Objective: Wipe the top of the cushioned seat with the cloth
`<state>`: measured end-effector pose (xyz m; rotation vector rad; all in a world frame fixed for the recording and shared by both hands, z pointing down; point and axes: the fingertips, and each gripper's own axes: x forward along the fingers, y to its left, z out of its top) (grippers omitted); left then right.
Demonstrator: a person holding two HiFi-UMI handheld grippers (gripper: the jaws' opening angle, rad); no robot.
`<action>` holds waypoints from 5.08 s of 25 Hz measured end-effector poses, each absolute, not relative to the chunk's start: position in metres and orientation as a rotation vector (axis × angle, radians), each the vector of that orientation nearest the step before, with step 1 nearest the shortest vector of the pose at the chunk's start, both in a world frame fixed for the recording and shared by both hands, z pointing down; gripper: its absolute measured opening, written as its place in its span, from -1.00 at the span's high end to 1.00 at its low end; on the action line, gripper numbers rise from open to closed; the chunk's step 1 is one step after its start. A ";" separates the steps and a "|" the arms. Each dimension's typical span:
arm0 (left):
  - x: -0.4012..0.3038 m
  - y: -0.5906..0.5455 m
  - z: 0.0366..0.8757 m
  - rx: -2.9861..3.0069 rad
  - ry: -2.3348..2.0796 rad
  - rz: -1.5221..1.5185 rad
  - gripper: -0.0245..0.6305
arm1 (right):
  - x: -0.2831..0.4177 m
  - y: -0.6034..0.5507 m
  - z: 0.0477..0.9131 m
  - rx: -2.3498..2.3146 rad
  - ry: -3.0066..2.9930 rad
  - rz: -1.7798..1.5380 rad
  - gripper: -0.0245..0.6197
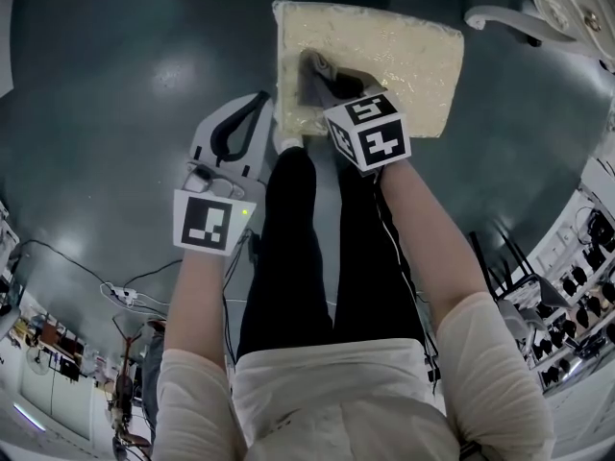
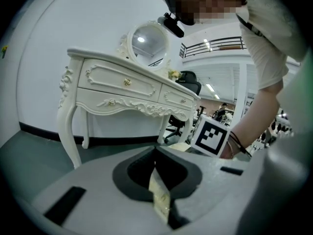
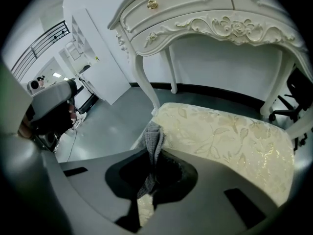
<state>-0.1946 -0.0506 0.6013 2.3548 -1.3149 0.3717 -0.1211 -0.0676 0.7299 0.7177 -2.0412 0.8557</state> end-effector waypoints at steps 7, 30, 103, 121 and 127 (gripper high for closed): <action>-0.162 -0.054 0.597 2.360 -1.315 0.344 0.92 | -0.088 -0.069 0.729 0.744 -2.042 0.862 0.83; -0.021 -0.058 0.613 2.357 -1.245 0.374 0.92 | 0.041 -0.081 0.732 0.771 -2.055 0.852 0.83; -0.172 0.021 0.616 2.399 -1.203 0.467 0.92 | -0.104 0.006 0.730 0.665 -2.045 0.931 0.83; -0.065 -0.012 0.606 2.452 -1.144 0.456 0.92 | 0.010 -0.009 0.730 0.735 -2.022 0.973 0.83; -0.026 -0.018 0.598 2.485 -1.097 0.485 0.92 | 0.045 -0.011 0.729 0.745 -2.026 0.966 0.83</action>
